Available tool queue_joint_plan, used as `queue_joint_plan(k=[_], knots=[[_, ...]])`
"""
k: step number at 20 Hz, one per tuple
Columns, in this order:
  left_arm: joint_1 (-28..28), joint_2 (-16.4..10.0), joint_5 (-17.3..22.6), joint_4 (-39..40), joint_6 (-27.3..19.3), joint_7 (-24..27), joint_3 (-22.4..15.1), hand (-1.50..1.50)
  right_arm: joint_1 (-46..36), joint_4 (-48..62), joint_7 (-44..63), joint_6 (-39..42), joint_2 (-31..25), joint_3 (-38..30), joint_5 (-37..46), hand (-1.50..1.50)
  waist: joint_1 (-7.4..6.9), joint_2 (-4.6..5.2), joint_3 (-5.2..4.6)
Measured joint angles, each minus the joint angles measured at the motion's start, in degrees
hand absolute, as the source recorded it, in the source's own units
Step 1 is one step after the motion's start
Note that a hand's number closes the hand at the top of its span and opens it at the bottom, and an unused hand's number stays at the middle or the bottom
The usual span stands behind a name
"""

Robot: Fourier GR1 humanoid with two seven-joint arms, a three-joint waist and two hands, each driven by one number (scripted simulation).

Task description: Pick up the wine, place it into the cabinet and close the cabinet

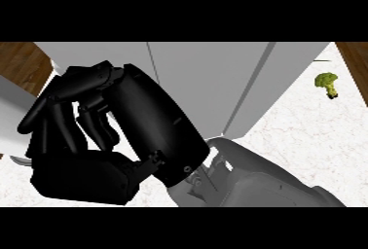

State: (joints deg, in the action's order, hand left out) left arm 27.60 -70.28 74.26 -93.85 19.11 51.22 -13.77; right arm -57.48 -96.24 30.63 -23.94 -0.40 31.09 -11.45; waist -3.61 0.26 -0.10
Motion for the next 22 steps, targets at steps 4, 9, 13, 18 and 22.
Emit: queue_joint_plan(k=[4,9,13,18,22], knots=[[1.1,0.8,-1.0,1.7,1.9,-0.7,2.1,-1.5,-4.4,9.4,-4.9,5.9,0.2,-4.2,-4.7,1.5,0.12,0.07,0.03],[1.1,0.9,-0.5,2.1,2.8,-2.4,4.4,-1.5,-6.4,16.5,-3.3,19.0,0.2,-4.9,-14.8,1.5,-0.39,0.36,0.04],[1.3,1.3,-0.2,1.6,3.2,-3.6,5.8,-1.5,-8.5,21.7,0.4,30.1,0.2,-3.9,-21.8,1.5,-0.65,0.35,0.03],[2.0,2.6,-0.7,2.6,4.5,-4.9,7.8,-1.5,-11.2,30.4,2.5,41.1,0.2,-5.5,-27.8,1.5,0.15,0.2,0.04],[2.1,3.9,-1.3,3.4,5.5,-6.3,9.3,-1.5,-12.3,37.7,0.0,46.0,0.3,-6.2,-31.1,1.5,0.5,0.15,0.05]])
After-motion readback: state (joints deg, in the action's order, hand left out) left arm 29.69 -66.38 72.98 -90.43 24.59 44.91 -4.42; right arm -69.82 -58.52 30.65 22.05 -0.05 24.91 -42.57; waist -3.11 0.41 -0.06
